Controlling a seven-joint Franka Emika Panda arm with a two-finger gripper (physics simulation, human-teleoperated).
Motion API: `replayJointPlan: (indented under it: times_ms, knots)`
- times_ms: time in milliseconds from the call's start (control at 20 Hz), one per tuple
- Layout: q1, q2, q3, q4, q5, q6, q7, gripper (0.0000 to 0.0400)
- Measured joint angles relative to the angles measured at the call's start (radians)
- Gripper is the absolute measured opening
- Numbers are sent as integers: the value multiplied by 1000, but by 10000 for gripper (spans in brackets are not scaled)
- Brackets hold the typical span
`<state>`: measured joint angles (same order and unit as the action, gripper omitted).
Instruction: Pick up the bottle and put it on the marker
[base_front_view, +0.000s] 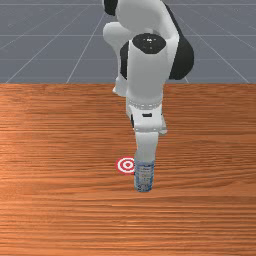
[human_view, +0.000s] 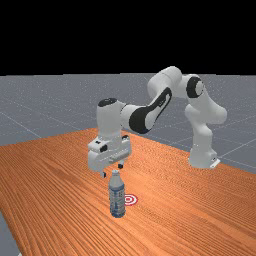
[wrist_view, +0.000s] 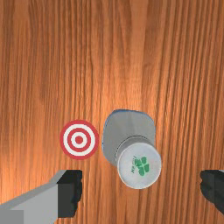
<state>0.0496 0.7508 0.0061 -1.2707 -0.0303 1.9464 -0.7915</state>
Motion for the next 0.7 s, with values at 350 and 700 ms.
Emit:
replayJointPlan:
  times_ms: [350,700]
  knots:
    - [15,9,20,10,-5,-2,-38,400]
    - [11,4,1,2,19,0,52,400]
